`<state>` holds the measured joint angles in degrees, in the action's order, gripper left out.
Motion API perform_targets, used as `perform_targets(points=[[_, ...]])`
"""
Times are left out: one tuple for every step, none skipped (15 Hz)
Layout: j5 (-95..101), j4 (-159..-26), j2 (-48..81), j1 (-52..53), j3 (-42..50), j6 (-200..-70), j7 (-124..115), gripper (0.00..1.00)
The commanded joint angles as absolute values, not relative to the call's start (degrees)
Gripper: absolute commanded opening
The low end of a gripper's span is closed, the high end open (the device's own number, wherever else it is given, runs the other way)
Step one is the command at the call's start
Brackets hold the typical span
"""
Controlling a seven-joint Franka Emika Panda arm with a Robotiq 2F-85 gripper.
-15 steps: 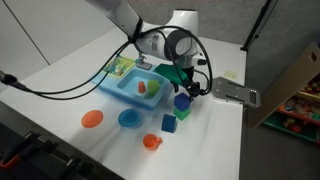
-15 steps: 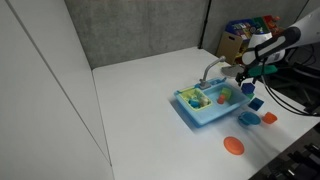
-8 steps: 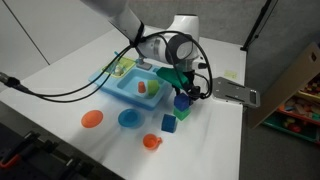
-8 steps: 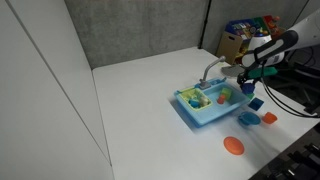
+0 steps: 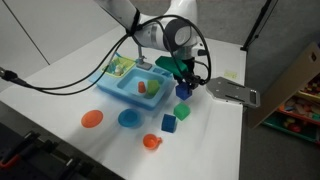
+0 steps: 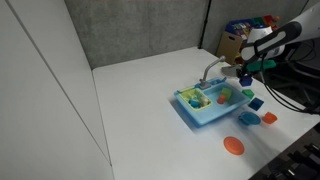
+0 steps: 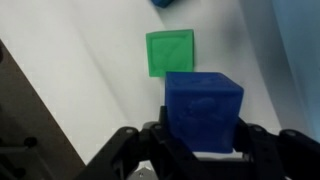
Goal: Move the blue cube from the dark green cube to the light green cube
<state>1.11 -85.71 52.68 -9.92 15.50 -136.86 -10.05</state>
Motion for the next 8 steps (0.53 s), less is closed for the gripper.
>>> perform_targets(points=[[2.18, -89.53, 45.18, -8.37, 16.10, -136.45, -12.27, 0.30], [2.16, -89.93, 43.83, -8.20, 15.86, -136.36, -12.22, 0.30], [2.08, -90.48, 42.43, -8.15, 15.38, -136.03, -11.74, 0.30], [1.92, -91.27, 41.12, -8.17, 14.84, -135.53, -11.11, 0.30], [1.80, -92.07, 40.04, -8.16, 14.38, -135.00, -10.63, 0.30], [1.56, -93.00, 38.98, -8.31, 13.63, -134.04, -9.78, 0.30], [1.40, -94.10, 38.15, -8.37, 13.01, -133.45, -9.31, 0.30], [1.06, -95.17, 37.40, -8.57, 12.18, -132.64, -8.62, 0.30]])
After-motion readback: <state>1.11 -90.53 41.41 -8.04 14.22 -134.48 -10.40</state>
